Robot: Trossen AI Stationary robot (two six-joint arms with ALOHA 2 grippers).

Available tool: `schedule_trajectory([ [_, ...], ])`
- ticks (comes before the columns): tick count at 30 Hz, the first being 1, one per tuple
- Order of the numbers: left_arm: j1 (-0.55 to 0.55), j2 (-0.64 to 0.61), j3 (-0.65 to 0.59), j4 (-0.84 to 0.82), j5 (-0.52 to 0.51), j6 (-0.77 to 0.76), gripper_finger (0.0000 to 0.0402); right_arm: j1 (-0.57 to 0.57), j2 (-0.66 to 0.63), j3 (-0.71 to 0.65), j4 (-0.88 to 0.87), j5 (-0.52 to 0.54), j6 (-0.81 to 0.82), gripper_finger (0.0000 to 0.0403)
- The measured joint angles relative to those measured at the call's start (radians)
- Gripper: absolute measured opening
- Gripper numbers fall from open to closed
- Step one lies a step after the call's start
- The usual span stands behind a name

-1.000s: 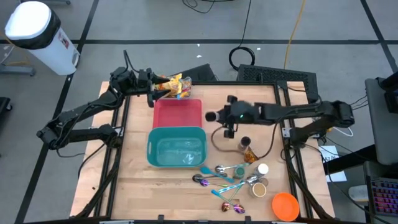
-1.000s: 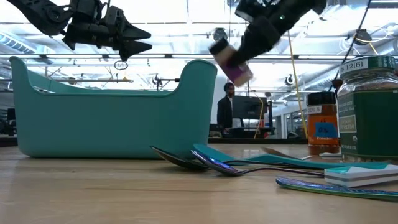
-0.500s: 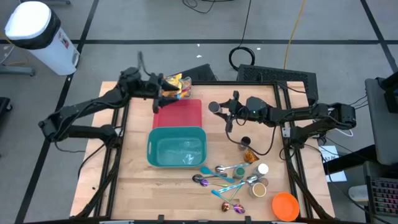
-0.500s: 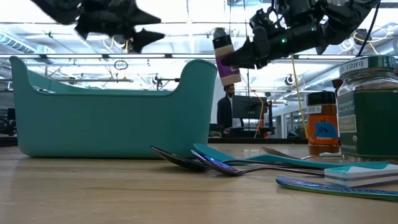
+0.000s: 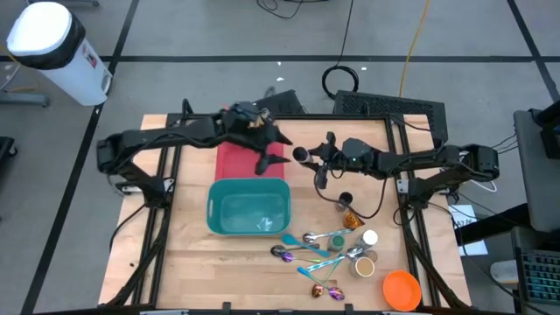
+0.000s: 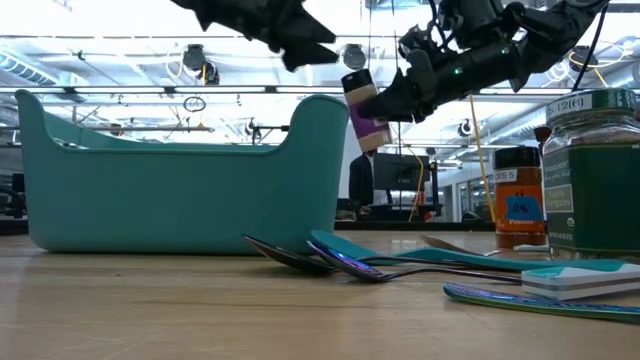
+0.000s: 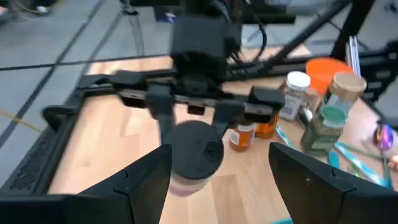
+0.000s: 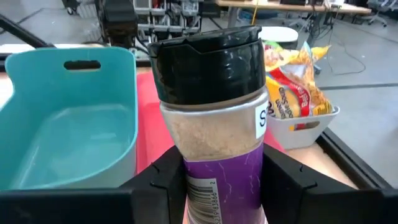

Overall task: Pick & Place Food Item
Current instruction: Put the purple seasoning bottle into the red bin

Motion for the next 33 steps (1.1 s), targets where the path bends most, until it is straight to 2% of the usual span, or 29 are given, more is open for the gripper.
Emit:
schedule_trajectory([
  [4,-0.025,0.063,0.037,0.002,-0.015,0.019,0.0273,0.000,0.017,-0.001,-0.011,-0.001,0.000,0.0140],
  [9,-0.032,0.101,0.045,0.002,-0.137,0.022,0.0273,0.010,0.029,0.001,0.004,0.003,-0.001,0.0140],
  [13,-0.033,0.110,0.045,0.004,-0.183,0.023,0.0273,0.013,0.028,0.000,0.011,0.003,-0.002,0.0141],
  [33,-0.038,0.113,0.044,0.001,-0.164,0.055,0.0273,0.032,0.028,0.000,0.050,0.002,-0.008,0.0140],
])
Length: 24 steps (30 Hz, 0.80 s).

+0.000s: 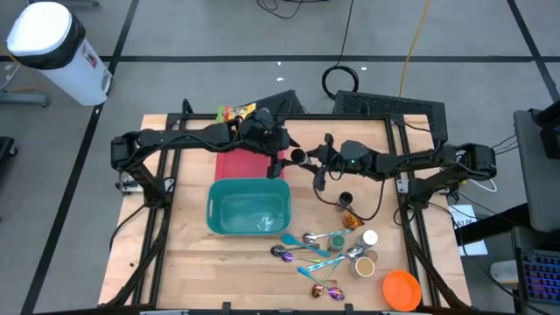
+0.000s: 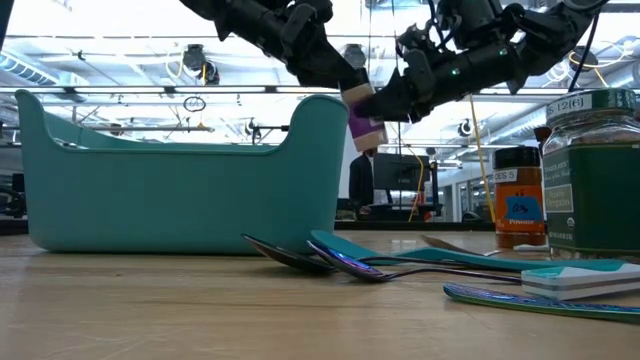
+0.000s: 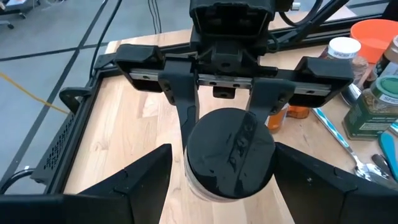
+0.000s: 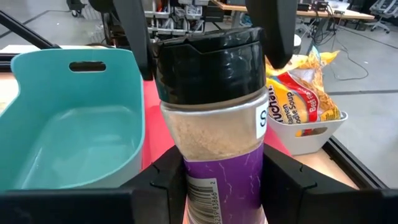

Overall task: Pick & Place Food Item
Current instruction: Put the purple seasoning bottle into the red bin

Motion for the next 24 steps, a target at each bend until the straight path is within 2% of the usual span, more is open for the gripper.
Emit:
schedule_trajectory([
  [9,-0.027,0.000,-0.001,0.038,-0.026,0.029,0.0269,0.008,0.000,0.000,0.018,-0.004,-0.004,0.0141],
  [14,-0.025,0.000,-0.002,0.044,-0.014,0.014,0.0205,0.008,0.000,0.001,0.020,-0.002,0.007,0.0142],
  [15,-0.024,0.000,-0.002,0.041,-0.015,0.014,0.0206,0.008,0.000,0.001,0.020,-0.002,0.009,0.0144],
  [19,-0.021,-0.008,-0.002,0.021,-0.018,0.008,0.0206,0.008,-0.003,0.001,0.017,-0.003,0.008,0.0167],
  [24,0.006,-0.081,-0.002,-0.077,-0.060,-0.021,0.0206,0.008,-0.030,0.006,-0.005,0.002,-0.003,0.0222],
])
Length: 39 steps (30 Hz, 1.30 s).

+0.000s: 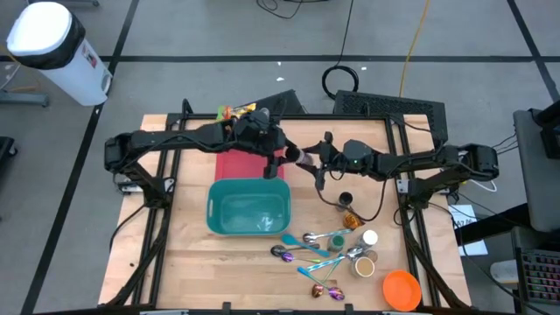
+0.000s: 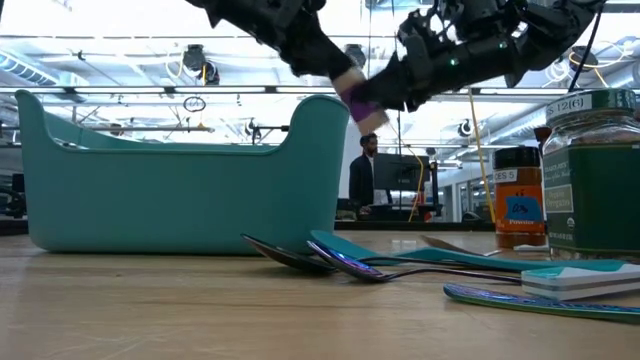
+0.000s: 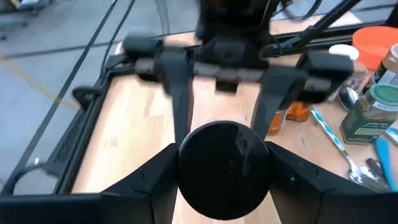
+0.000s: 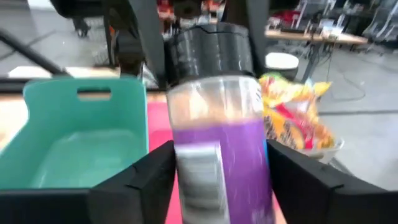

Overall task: Pick & Place Food Item
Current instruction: Put the purple seasoning bottle into the red bin

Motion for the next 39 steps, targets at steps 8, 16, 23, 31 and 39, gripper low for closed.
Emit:
schedule_trajectory([
  [8,0.068,-0.145,0.000,-0.235,-0.162,-0.038,0.0206,0.002,-0.052,-0.006,-0.050,-0.009,0.013,0.0290],
  [16,0.109,-0.194,0.000,-0.494,-0.260,-0.137,0.0206,0.001,-0.060,-0.006,-0.078,-0.005,0.013,0.0301],
  [23,0.167,-0.246,-0.123,-0.531,-0.219,-0.222,0.0206,0.001,-0.058,-0.006,-0.097,-0.004,0.013,0.0291],
  [31,0.240,-0.429,-0.344,-0.459,-0.226,-0.318,0.0206,0.001,-0.058,-0.006,-0.103,-0.003,0.012,0.0289],
  [39,0.305,-0.448,-0.461,-0.449,-0.239,-0.351,0.0206,0.001,-0.058,-0.006,-0.085,-0.002,0.020,0.0288],
])
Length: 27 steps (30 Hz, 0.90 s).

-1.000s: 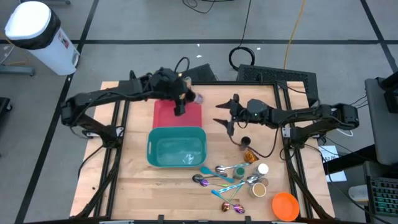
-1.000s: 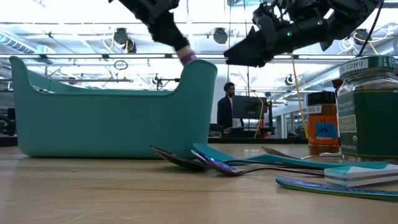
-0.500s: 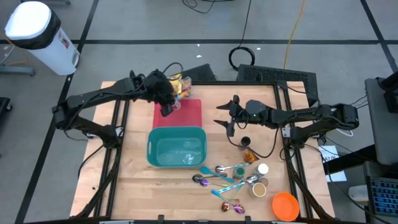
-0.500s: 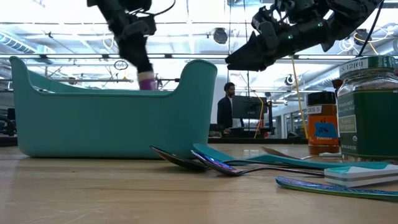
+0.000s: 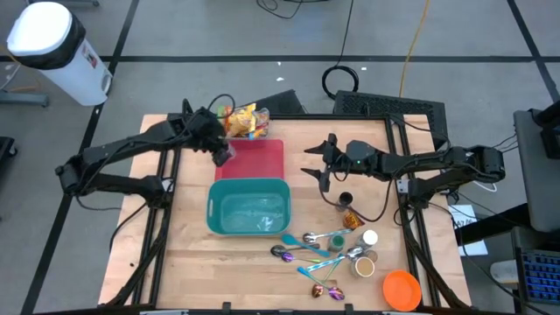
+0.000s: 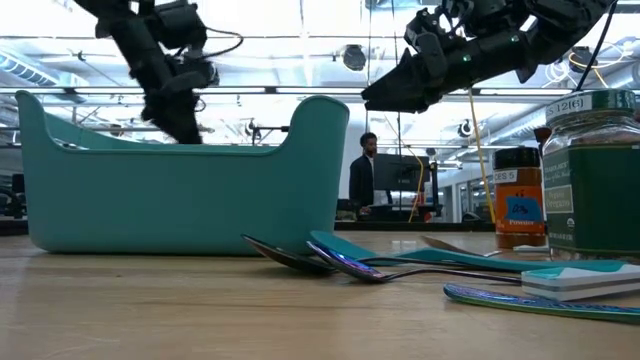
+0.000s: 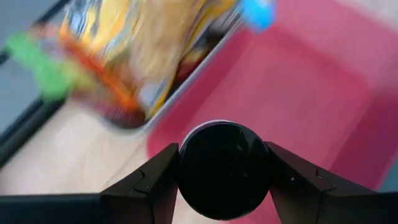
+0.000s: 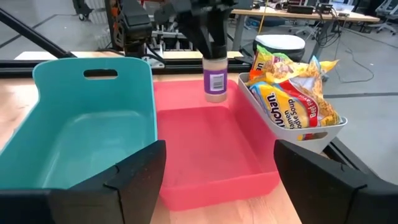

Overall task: Pick & Place Food Item
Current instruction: Put the purple seasoning bottle into the red bin

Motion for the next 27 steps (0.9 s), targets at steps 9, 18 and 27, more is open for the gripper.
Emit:
schedule_trajectory([
  [9,0.057,0.085,-0.003,0.037,-0.016,-0.003,0.0206,0.000,0.000,0.000,0.005,0.000,0.018,0.0288],
  [18,0.069,0.167,-0.003,0.064,-0.010,0.012,0.0206,0.000,0.000,0.000,0.000,0.000,0.018,0.0288],
  [27,0.068,0.187,-0.002,0.102,-0.027,0.012,0.0230,0.000,0.000,0.000,-0.002,0.000,0.018,0.0288],
])
